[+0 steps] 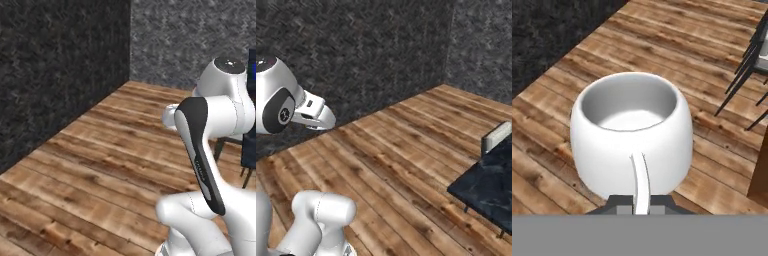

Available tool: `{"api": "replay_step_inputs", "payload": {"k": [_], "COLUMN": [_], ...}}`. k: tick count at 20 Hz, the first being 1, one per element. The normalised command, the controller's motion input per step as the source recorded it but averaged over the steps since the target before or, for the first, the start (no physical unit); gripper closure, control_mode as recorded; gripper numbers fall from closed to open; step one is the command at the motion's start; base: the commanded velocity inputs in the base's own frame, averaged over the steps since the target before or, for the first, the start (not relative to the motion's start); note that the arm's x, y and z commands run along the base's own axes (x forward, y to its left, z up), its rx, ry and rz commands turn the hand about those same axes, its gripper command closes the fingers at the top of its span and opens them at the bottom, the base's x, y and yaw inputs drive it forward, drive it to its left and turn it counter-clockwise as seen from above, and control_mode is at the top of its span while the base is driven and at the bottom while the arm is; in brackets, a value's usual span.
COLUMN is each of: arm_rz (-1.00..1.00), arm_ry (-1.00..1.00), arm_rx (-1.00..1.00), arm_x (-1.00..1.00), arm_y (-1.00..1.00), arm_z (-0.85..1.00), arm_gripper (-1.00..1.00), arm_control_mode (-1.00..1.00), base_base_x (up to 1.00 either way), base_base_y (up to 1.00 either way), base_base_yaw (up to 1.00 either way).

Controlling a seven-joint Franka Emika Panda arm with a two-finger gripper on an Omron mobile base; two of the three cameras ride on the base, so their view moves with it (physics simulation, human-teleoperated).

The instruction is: There is a tray on the dining counter. Grab the cup, mug, and pitcher and place them on the tray. The pitcher may be placed next to the tray if it cannot fit the tray.

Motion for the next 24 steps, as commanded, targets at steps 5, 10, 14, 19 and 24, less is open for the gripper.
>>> {"api": "replay_step_inputs", "payload": {"k": [5,10,14,19,24], "arm_rz": [0.0,0.0,0.0,0.0,0.0], "arm_ry": [0.0,0.0,0.0,0.0,0.0], "arm_rx": [0.0,0.0,0.0,0.0,0.0], "arm_x": [0.0,0.0,0.0,0.0,0.0], "arm_y": [0.0,0.0,0.0,0.0,0.0], "arm_z": [0.0,0.0,0.0,0.0,0.0], "arm_gripper": [1.0,1.0,1.0,1.0,1.0], "arm_control_mode": [1.0,1.0,1.0,1.0,1.0], "base_base_x": [0.33,0.28,0.31,0.51,0.91], "base_base_y": [0.67,0.67,0.67,0.71,0.79], "base_base_yaw": [-0.54,-0.55,-0.54,-0.49,-0.4]}}
